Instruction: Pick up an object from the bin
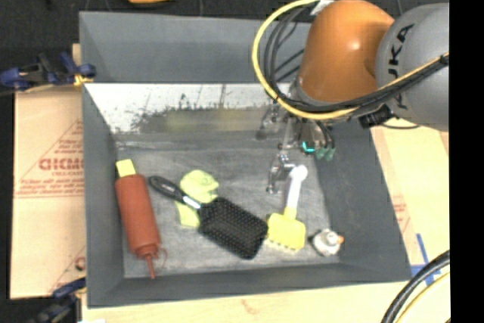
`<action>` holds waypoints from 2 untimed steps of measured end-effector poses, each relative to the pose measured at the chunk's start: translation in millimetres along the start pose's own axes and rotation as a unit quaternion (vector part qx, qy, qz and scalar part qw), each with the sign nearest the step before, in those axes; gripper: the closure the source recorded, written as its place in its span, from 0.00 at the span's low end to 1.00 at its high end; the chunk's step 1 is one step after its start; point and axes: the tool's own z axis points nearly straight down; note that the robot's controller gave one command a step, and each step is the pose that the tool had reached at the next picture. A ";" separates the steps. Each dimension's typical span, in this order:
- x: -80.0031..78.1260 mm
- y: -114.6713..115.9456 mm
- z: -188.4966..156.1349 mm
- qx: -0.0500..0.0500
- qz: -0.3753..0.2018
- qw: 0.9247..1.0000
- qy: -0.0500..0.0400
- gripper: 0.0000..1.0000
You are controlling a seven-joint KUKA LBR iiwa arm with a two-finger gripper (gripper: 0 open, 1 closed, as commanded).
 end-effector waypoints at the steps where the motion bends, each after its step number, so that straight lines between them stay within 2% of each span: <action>1: 18.7 5.5 35.3 0.000 -0.042 0.999 -0.002 0.00; 2: 24.4 -7.3 63.7 0.000 -0.153 0.988 0.001 0.00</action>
Offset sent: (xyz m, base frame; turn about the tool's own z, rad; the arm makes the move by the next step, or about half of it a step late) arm -0.0263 -0.0416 -0.1037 -0.6886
